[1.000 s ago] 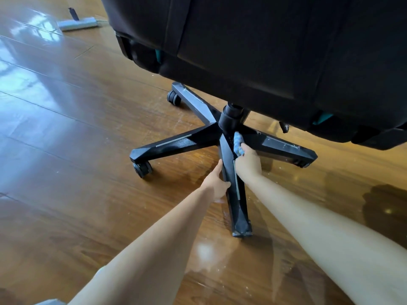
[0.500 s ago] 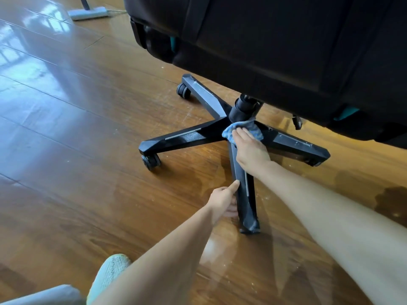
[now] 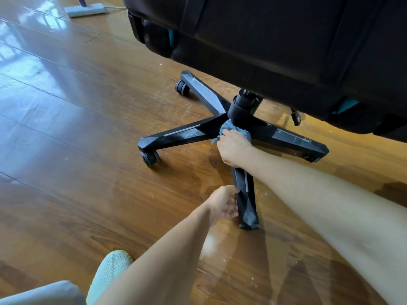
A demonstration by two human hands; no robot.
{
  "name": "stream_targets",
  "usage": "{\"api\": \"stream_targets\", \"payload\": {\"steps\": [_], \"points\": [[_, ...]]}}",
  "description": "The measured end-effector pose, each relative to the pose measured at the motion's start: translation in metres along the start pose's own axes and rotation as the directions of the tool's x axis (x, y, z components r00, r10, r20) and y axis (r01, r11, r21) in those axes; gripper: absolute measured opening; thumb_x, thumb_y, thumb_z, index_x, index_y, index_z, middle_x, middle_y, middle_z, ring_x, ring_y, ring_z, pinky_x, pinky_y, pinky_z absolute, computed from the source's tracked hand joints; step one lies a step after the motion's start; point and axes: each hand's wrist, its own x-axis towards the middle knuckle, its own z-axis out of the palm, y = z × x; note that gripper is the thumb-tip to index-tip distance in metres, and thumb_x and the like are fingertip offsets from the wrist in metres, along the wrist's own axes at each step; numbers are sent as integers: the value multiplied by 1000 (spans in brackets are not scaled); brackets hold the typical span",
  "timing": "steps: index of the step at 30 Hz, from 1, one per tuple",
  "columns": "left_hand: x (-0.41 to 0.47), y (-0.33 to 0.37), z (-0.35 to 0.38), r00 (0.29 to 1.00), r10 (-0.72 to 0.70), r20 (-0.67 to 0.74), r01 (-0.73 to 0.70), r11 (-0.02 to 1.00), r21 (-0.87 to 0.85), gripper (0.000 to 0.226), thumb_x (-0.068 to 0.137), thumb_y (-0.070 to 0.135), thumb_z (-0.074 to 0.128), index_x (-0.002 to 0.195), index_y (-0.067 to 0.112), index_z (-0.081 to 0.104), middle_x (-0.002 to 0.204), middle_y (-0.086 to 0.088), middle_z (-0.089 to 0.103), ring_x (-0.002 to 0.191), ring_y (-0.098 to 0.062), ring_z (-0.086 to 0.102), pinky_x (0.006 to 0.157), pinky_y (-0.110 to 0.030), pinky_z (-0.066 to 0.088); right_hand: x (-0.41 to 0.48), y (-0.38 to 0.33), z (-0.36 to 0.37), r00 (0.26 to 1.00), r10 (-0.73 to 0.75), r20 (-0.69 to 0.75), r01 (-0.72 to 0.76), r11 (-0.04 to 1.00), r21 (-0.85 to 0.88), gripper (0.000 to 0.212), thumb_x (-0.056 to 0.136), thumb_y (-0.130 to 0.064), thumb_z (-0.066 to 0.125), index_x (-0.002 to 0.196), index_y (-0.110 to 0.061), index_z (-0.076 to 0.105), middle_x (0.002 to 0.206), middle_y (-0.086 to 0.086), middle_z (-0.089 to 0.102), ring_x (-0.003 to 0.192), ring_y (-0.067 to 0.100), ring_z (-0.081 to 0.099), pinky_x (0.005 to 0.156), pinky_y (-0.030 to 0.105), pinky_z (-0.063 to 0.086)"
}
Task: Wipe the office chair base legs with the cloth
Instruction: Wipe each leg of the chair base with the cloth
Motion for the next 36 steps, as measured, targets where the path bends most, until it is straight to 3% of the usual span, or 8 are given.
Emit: {"api": "stream_targets", "payload": {"steps": [5, 9, 13, 18, 23, 26, 31, 36], "points": [[-6, 5, -7, 1000, 15, -24, -17, 998, -60, 27, 84, 17, 50, 99, 5, 69, 92, -13, 66, 75, -25, 65, 67, -30, 51, -27, -1, 4, 995, -96, 25, 94, 993, 72, 28, 96, -16, 52, 117, -18, 69, 120, 2, 66, 115, 24, 57, 91, 36, 49], [0, 17, -14, 949, 115, -293, -131, 991, -35, 17, 87, 5, 49, 94, 10, 64, 77, -7, 60, 61, -18, 56, 56, -23, 40, -62, 21, 17, 951, -292, 101, 261, 934, 246, 42, 84, -6, 56, 120, -24, 65, 122, -6, 66, 119, 20, 58, 86, 39, 54], [3, 13, -20, 917, 221, -332, -196, 975, 105, 23, 78, 10, 50, 91, 12, 69, 80, -8, 66, 75, -24, 60, 72, -31, 46, -45, 36, 17, 984, -174, 43, 148, 925, 349, 57, 84, 1, 60, 134, -28, 59, 138, -3, 59, 129, 23, 55, 95, 42, 54], [8, 20, -14, 869, 305, -389, -277, 952, 129, 27, 85, 14, 50, 100, 20, 72, 84, -1, 72, 78, -18, 65, 72, -30, 52, -44, 27, 38, 990, -11, -141, 63, 928, 366, 50, 91, 1, 55, 137, -17, 60, 159, 2, 40, 153, 21, 24, 117, 38, 35], [3, 26, -16, 720, 424, -549, -292, 903, 315, 25, 90, 23, 49, 108, 28, 65, 110, 3, 67, 98, -22, 65, 80, -34, 51, -135, -14, 67, 902, -367, -226, 427, 830, 359, 41, 81, -4, 57, 118, -15, 71, 131, 5, 66, 138, 23, 49, 114, 35, 41], [2, 20, -10, 718, 435, -543, -283, 895, 343, 24, 91, 23, 48, 108, 28, 65, 112, 3, 69, 100, -22, 65, 81, -34, 50, -144, -4, 70, 834, -540, -109, 530, 731, 430, 45, 89, 0, 59, 132, -11, 65, 141, 4, 60, 147, 22, 38, 117, 40, 37], [3, 10, -5, 734, 419, -534, -247, 898, 365, 27, 90, 22, 50, 110, 25, 67, 109, 2, 71, 98, -24, 68, 86, -39, 56, -88, 23, 52, 959, -246, -143, 283, 871, 402, 62, 84, 7, 60, 142, -15, 58, 157, 1, 45, 153, 17, 25, 120, 40, 33], [1, 10, -5, 729, 436, -528, -262, 890, 373, 25, 92, 23, 52, 113, 25, 66, 106, 4, 70, 92, -19, 67, 78, -35, 55, -120, -6, 64, 963, -81, -259, 205, 842, 499, 59, 84, 15, 56, 140, -4, 59, 155, 12, 47, 151, 28, 31, 122, 46, 32]]}}
